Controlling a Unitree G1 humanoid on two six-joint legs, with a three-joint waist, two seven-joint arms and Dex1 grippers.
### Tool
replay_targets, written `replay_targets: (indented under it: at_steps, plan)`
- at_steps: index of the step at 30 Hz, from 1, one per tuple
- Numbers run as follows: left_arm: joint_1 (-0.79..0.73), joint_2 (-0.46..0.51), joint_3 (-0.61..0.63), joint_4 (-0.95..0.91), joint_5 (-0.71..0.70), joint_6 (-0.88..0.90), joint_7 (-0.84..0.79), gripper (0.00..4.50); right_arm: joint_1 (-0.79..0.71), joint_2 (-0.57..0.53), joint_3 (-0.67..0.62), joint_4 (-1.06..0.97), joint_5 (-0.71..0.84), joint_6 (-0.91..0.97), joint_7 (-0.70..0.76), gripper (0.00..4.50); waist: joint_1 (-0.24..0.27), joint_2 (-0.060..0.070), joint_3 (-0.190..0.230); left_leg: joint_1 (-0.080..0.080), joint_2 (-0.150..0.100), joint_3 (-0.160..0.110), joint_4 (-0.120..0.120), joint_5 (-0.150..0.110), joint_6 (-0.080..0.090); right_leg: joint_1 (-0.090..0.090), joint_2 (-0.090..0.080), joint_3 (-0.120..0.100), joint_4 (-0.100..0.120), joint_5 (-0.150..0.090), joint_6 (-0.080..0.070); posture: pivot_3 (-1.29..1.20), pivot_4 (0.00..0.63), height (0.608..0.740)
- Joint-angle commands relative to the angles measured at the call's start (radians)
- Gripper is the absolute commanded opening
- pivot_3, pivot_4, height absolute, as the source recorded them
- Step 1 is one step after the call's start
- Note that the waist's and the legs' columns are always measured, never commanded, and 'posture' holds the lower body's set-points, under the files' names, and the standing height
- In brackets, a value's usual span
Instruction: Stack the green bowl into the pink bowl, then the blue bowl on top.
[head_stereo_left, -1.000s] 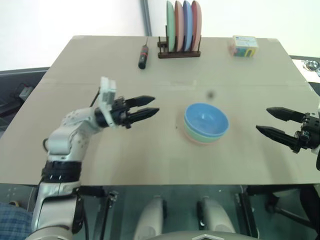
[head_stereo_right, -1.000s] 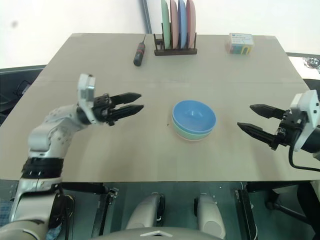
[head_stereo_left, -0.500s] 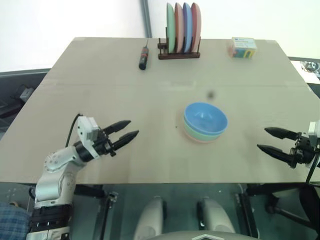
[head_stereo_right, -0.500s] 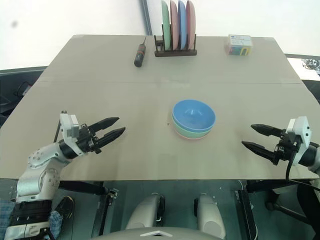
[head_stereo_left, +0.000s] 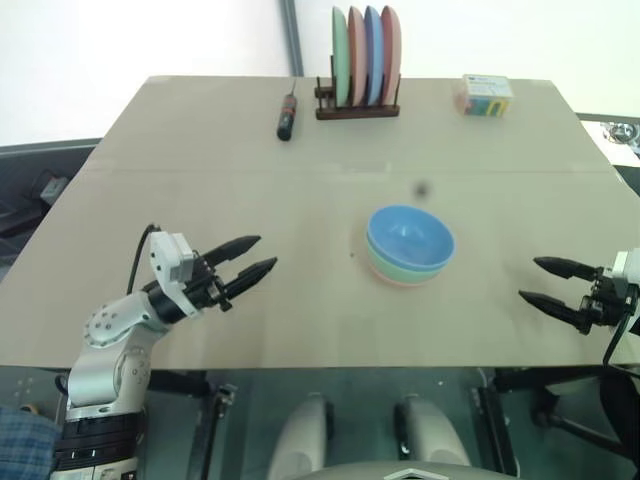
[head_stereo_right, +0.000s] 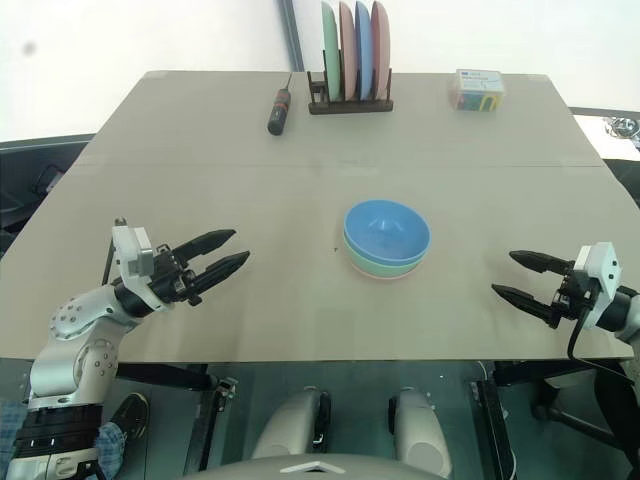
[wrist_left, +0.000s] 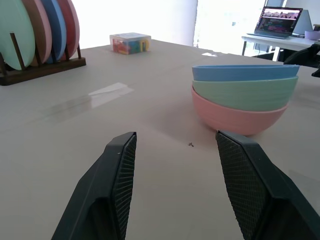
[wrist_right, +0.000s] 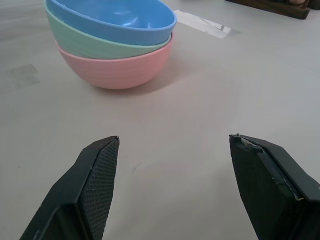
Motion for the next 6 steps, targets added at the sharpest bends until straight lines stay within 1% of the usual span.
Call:
replay_targets:
  at_steps: [1,6]
  plan:
    - [0.006,-0.004,0.002,-0.028,-0.003,-0.025,-0.006,2.7,0.022,-0.006,-0.043,-0.012,0.019,-0.019,-0.005,3.68,0.0,0.0,0.0,0.002,0.0,0.0,0.0,0.0,0.0,0.002,0.0,0.0,-0.001,0.0,0.0,0.0,0.15,0.74]
    - [0.0,0.0,-0.006,-0.029,-0.013,-0.021,-0.025,2.7,0.043,-0.006,-0.053,-0.041,0.031,-0.015,-0.013,3.68,0.0,0.0,0.0,0.003,0.0,0.0,0.0,0.0,0.0,0.003,0.0,0.0,-0.001,0.0,0.0,0.0,0.15,0.74]
